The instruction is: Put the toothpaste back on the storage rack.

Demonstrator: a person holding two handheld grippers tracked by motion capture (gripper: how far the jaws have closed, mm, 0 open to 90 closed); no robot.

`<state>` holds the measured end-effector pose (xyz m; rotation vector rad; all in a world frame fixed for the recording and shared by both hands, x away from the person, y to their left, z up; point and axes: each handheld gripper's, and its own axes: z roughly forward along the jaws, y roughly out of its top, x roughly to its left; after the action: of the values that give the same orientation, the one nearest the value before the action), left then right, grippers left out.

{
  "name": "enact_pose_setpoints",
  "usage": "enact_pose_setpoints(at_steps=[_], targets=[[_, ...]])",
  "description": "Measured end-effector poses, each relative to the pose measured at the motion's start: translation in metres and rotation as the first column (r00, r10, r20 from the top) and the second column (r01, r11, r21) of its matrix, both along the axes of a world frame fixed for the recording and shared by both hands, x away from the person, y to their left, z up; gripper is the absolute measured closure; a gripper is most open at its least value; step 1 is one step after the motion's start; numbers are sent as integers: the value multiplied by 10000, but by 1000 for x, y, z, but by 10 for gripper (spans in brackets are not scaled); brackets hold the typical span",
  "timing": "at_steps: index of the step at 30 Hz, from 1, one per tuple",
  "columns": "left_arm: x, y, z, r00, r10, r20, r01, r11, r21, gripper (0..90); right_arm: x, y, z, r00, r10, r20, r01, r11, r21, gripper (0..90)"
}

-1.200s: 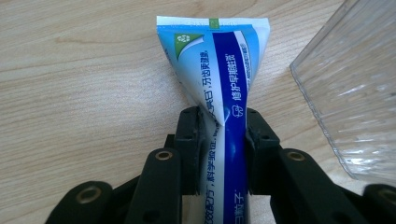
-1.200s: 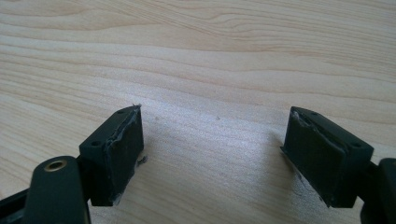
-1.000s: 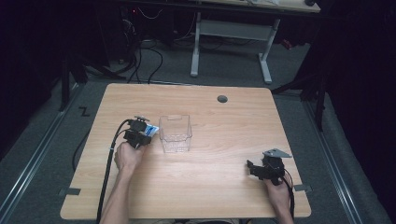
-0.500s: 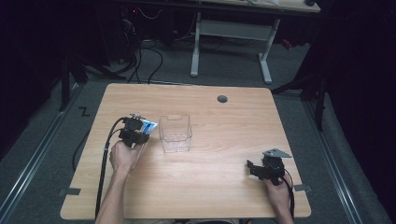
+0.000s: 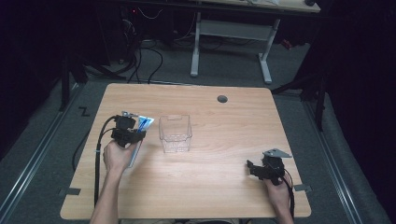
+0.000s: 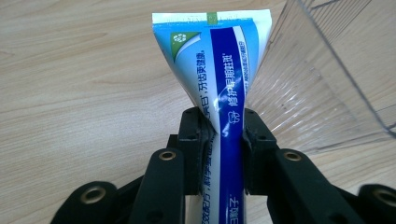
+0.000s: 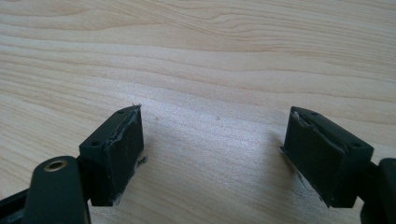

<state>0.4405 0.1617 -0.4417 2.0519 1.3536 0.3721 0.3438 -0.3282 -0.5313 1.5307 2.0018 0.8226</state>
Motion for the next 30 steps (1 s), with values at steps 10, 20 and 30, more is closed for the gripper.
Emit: enact_pose_setpoints(at_steps=[10, 20, 30], targets=[[-16, 3, 23, 9968, -198, 776, 219, 9994, -267, 732, 0, 0, 0, 10000, 0, 1, 0, 10000, -3, 197], [-32, -11, 45, 9875, -815, 1347, 872, 9955, -373, 732, 0, 0, 0, 10000, 2, 1, -2, 10000, 1, 198], [-34, -19, 59, 9803, -1019, 1693, 1147, 9911, -677, 734, 0, 0, 0, 10000, -6, -14, 6, 10000, 16, 196]])
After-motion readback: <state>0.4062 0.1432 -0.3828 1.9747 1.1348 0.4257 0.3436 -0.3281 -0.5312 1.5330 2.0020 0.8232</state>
